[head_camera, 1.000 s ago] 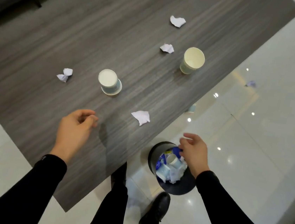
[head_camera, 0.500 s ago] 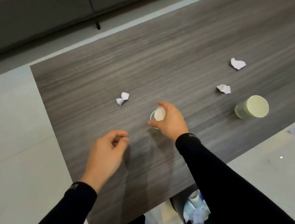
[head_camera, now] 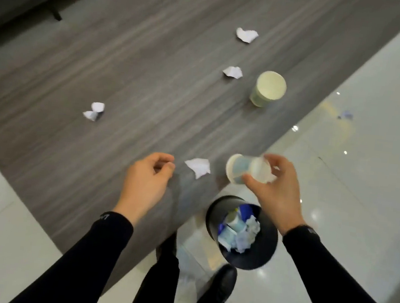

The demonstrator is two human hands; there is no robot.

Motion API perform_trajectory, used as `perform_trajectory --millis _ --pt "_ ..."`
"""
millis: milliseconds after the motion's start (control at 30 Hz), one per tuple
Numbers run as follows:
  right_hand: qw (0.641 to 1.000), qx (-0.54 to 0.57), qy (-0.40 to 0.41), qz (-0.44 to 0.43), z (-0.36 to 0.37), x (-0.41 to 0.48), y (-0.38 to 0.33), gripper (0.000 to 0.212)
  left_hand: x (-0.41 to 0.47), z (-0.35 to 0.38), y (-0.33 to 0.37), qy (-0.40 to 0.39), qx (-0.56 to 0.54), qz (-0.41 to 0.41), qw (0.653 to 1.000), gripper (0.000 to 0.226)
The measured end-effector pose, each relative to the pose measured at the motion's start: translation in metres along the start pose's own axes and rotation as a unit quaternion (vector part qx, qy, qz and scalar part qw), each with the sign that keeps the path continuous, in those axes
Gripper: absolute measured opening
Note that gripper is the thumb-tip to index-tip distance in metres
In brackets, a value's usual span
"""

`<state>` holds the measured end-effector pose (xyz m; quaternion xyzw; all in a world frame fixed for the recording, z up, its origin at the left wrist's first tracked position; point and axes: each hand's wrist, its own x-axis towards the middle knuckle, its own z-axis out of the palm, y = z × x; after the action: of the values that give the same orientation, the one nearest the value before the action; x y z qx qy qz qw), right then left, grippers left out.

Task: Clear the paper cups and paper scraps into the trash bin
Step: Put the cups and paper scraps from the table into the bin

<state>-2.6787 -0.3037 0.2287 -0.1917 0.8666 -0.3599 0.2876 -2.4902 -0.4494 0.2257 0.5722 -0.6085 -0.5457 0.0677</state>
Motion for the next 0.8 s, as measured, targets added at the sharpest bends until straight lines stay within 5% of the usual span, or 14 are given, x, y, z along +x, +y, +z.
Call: perform_trajectory --millis 133,333,567,800 --pt "0.987 -0.091 0.021 0.129 -0.041 -0.042 0.086 0.06 -0.018 0.031 0.004 -0.026 0.022 -0.008 0.999 0.023" --pt "0.972 -0.118 -0.048 0.196 -0.025 -0.066 0.133 0.077 -0.039 0.043 -0.002 -0.039 0.052 0.001 0.998 0.02" --pt "0.996 -0.016 0.03 0.079 -0.034 -0.015 0.067 0.057 -0.041 0.025 0.007 -0.005 0.024 0.004 1.0 0.023" --pt "0.998 0.012 0.059 -0.029 -0.011 0.088 -0.057 0.061 -0.012 0.007 0.026 -0.004 0.006 0.029 1.0 0.025"
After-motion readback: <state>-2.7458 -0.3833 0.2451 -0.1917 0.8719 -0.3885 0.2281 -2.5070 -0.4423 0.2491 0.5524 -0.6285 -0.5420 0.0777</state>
